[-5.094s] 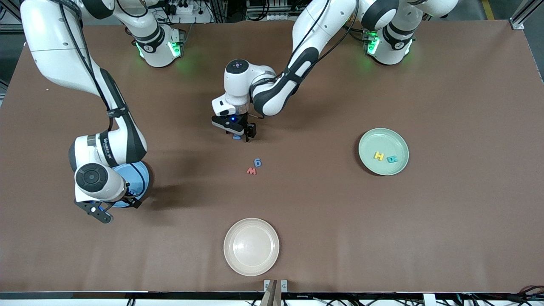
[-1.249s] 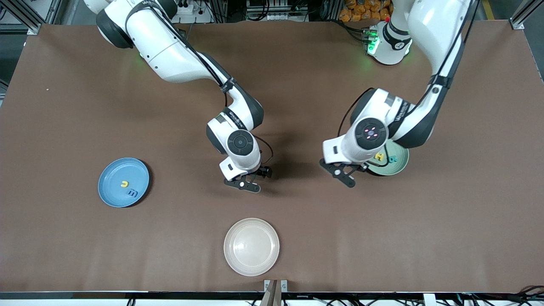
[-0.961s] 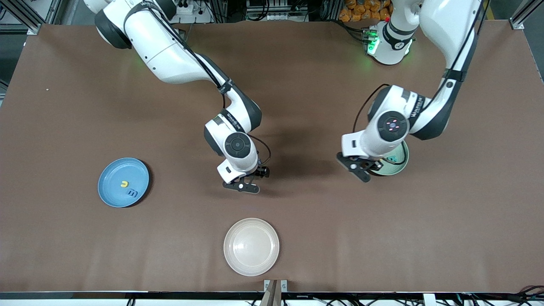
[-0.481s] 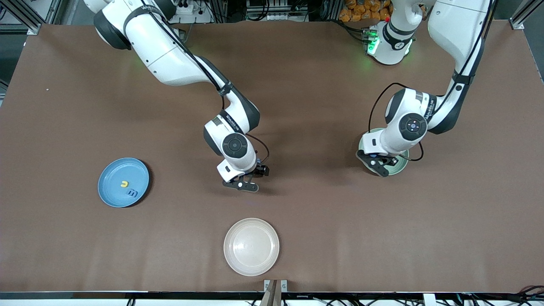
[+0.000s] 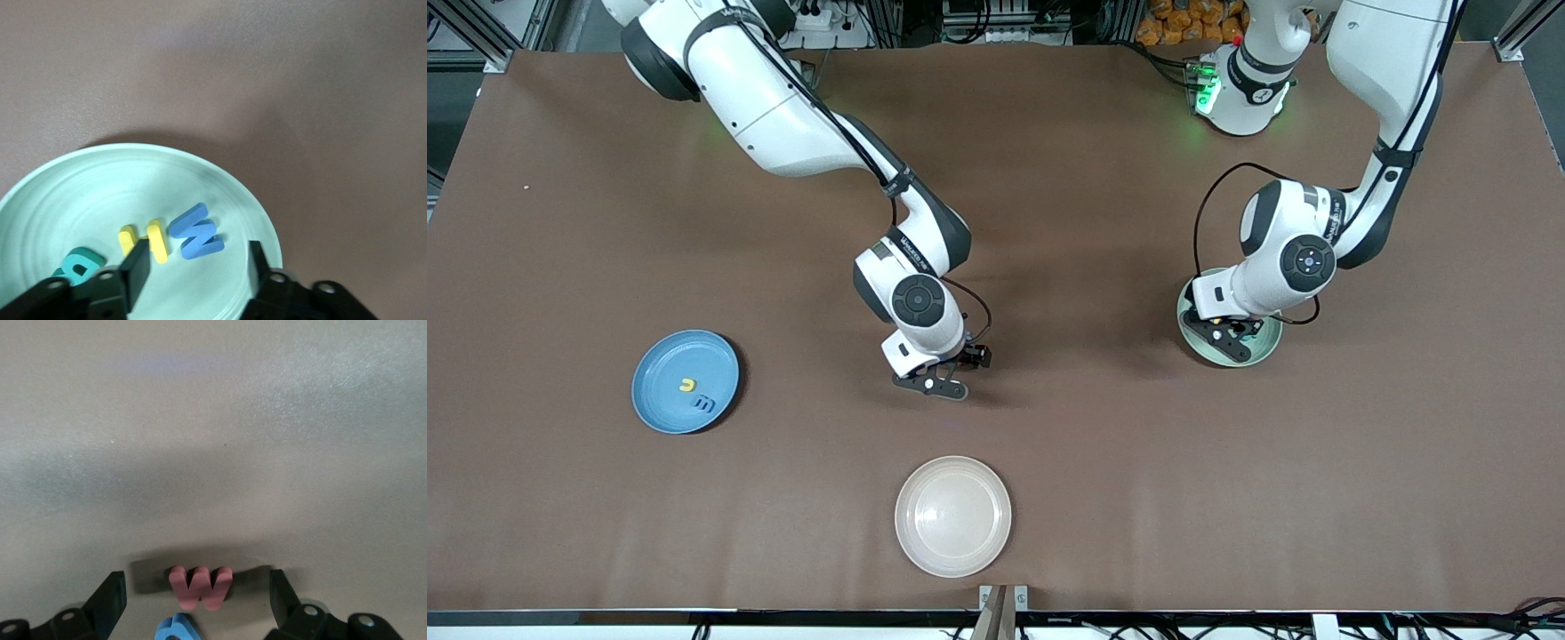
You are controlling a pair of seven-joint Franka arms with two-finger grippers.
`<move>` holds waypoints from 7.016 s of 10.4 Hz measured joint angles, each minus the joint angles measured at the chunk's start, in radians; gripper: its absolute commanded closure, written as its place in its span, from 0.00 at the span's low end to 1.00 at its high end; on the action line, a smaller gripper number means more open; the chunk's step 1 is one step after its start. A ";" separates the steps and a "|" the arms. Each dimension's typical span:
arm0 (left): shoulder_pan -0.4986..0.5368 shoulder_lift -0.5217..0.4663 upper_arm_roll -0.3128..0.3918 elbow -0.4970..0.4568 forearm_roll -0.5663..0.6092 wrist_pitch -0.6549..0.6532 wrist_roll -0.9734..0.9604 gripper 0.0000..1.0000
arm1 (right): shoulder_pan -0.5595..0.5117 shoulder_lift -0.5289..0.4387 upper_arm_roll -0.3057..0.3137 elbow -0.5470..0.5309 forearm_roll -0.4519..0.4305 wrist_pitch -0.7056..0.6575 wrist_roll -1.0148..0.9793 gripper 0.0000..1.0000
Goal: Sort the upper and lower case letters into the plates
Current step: 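Release the M onto the green plate while the right gripper grasps the w, then place the pink w on the blue plate while the left gripper reaches letters, then lower the left gripper onto the pink q and grasp it, then carry the q to the green plate while the right gripper grasps the g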
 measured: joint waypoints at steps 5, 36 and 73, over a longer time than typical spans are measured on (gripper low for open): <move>-0.049 0.002 -0.003 -0.004 -0.221 0.021 -0.001 0.00 | -0.007 -0.035 0.002 -0.055 0.001 0.006 0.000 1.00; -1.109 0.478 0.291 0.485 -0.088 0.477 -0.714 0.00 | -0.482 -0.498 -0.159 -0.464 -0.096 -0.076 -0.436 0.00; -0.626 0.228 0.178 0.660 0.037 -0.348 -0.549 0.79 | -0.165 -0.479 -0.128 -0.410 0.004 -0.056 -0.507 0.00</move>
